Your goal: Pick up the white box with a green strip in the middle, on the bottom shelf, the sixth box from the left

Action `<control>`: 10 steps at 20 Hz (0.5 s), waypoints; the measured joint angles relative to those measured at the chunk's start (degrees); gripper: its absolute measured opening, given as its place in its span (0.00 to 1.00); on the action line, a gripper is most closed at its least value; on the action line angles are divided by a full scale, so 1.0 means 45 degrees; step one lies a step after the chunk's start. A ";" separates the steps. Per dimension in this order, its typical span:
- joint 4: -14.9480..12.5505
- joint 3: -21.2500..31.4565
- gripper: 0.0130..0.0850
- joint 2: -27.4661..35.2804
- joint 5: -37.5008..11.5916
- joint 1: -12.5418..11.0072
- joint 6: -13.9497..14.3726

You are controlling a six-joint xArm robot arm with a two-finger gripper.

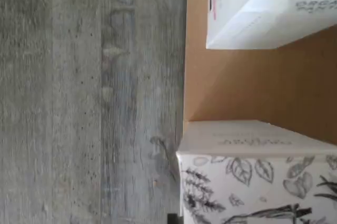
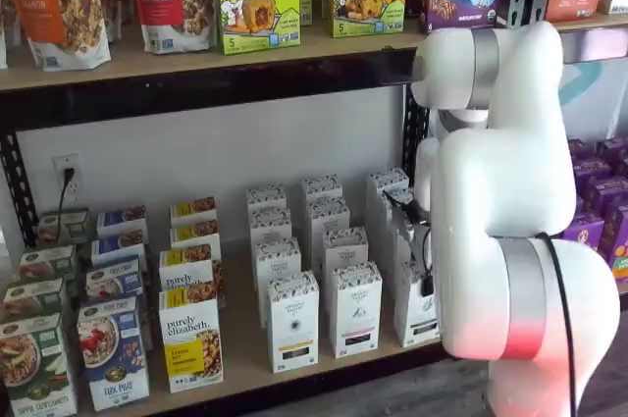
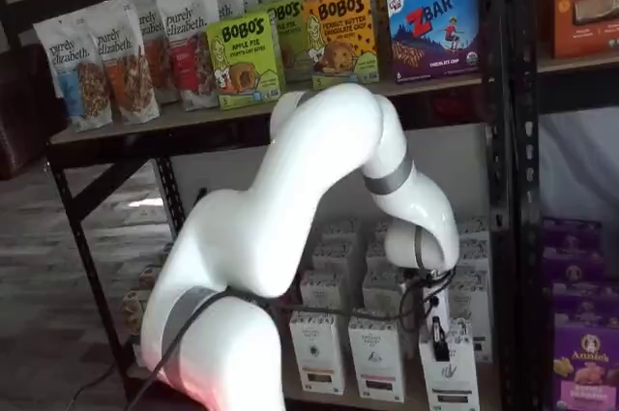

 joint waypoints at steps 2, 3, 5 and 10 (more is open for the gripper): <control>-0.0074 0.0486 0.56 -0.0236 -0.0418 -0.0004 0.0065; -0.0048 0.0757 0.56 -0.0369 -0.0650 -0.0004 0.0042; 0.0128 0.1476 0.56 -0.0790 -0.1085 0.0015 -0.0096; 0.0418 0.3366 0.56 -0.2164 -0.1566 0.0158 -0.0213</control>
